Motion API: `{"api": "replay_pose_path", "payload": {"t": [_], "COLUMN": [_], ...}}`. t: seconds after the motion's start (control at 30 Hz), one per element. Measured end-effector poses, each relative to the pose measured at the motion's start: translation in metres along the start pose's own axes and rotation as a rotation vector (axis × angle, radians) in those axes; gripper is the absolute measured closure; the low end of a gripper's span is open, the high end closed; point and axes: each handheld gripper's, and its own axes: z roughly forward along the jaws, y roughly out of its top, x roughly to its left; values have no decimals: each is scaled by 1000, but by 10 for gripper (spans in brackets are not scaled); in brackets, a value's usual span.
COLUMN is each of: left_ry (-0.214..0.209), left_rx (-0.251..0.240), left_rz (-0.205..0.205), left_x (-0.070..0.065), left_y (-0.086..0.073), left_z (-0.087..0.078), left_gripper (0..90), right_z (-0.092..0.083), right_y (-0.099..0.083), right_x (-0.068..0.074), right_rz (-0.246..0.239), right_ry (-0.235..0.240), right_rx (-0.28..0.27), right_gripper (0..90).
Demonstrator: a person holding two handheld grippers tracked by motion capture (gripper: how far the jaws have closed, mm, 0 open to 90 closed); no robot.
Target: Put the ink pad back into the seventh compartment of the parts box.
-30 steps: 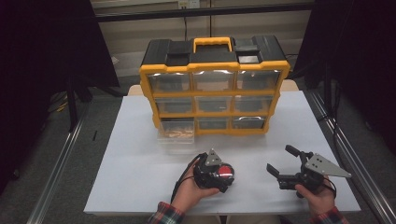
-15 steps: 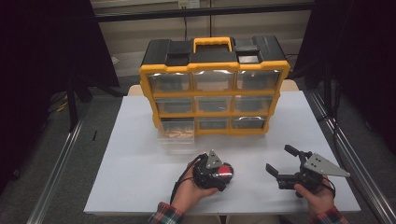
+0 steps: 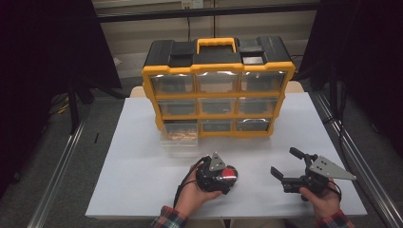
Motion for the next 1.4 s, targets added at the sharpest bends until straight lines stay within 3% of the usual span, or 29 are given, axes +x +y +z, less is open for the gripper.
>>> {"api": "replay_pose_path", "payload": {"t": [0.07, 0.13, 0.17, 0.2, 0.23, 0.3, 0.33, 0.47, 0.5, 0.57, 0.67, 0.77, 0.8, 0.83, 0.9, 1.03, 1.07, 1.1, 1.17, 1.23, 1.4], "left_ry": [4, 18, 39, 27, 27, 20, 26, 23, 20, 14, 2, -1, -4, -2, -10, -13, 18, -14, -8, -13, -8], "left_rx": [5, 2, 10, 33, 50, 22, 56, 46, 35, 11, 55, 42, 19, 50, 20, 24, 30, 23, 31, 2, 13], "left_rz": [20, 15, 16, 48, 44, 27, 47, 50, 26, 16, 31, 12, -11, 11, 2, -8, -17, -7, -14, -38, -27], "left_x": [0, -1, -3, 0, -1, -1, -1, -1, -2, -1, 1, 2, 2, 4, 6, 10, 10, 13, 15, 15, 19], "left_y": [1, 1, 3, 3, 5, 4, 5, 5, 4, 3, 6, 6, 6, 8, 9, 14, 16, 17, 20, 20, 27], "left_z": [1, 3, 4, 3, 3, 4, 2, 2, 2, 4, 0, -1, 0, -3, -4, -11, -13, -14, -17, -17, -24], "left_gripper": [292, 275, 245, 229, 226, 236, 247, 296, 296, 297, 297, 297, 296, 296, 296, 297, 297, 296, 296, 296, 296], "right_z": [0, 0, 0, 0, 0, 0, 0, 0, 0, 0, 0, 0, 0, 0, 0, 0, 0, 0, 0, 0, 0], "right_y": [0, 0, 0, 0, 0, 0, 0, 0, 0, 0, 0, 0, 0, 0, 0, 0, 0, 0, 0, 0, 0], "right_x": [0, 0, 0, 0, 0, 0, 0, 0, 0, 0, 0, 0, 0, 0, 0, 0, 0, 0, -1, 0, 0], "right_rz": [-1, 0, 1, 1, 1, -1, 1, -1, -1, 1, 4, 3, 5, 5, 2, 1, 2, 2, 1, 1, 2], "right_ry": [1, 0, 1, 1, 0, 2, 3, 1, 1, 3, 2, 3, 2, 1, -1, -2, -2, -1, 1, 1, 0], "right_rx": [0, 3, 1, 2, 1, 4, 1, 8, 7, 4, 1, 4, 4, 1, -1, -1, -1, -2, -3, -1, -3], "right_gripper": [17, 17, 17, 17, 17, 17, 17, 17, 17, 17, 17, 17, 17, 17, 17, 17, 17, 17, 17, 17, 17]}}
